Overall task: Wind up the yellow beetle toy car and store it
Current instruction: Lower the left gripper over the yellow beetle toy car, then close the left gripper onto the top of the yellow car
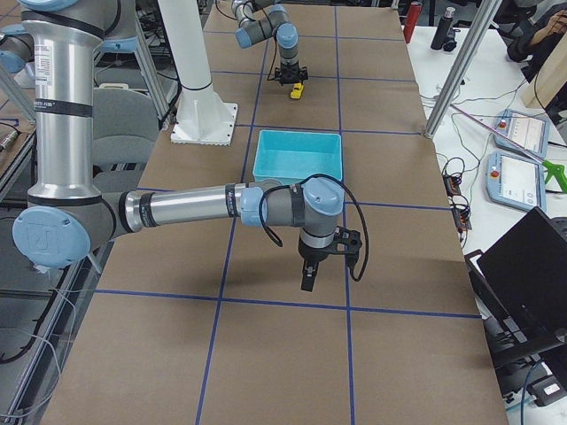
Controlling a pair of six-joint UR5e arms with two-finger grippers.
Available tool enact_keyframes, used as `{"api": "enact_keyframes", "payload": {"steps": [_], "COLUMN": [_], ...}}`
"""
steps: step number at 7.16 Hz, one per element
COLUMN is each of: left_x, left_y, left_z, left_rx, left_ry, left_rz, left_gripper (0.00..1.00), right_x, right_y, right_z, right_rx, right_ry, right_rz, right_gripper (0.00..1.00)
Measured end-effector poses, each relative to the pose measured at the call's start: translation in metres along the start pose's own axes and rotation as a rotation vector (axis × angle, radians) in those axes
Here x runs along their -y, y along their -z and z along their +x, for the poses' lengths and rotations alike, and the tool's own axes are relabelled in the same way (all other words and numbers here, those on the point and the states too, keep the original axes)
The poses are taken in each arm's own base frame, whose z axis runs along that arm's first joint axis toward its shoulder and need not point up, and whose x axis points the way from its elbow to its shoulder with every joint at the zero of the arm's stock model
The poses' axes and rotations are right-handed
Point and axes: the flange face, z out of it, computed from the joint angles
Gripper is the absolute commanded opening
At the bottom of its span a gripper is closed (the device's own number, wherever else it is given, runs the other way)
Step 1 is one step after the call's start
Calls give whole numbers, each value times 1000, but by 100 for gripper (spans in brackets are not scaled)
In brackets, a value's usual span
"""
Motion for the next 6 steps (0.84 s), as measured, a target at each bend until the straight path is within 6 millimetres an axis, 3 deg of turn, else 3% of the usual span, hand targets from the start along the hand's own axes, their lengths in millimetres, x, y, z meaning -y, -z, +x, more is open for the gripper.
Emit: {"api": "enact_keyframes", "payload": {"steps": [3, 6], "left_x": [7, 8], "left_y": [-19, -39], "left_z": [11, -6], "left_rx": [-12, -2], "left_ry": [-68, -36], "left_rz": [-30, -30], "left_gripper": [100, 100], "right_x": [0, 0], "right_y": [0, 0], "right_z": [0, 0], "right_rx": [0, 0], "right_ry": [0, 0], "right_rz": [0, 0], "right_gripper": [100, 100]}}
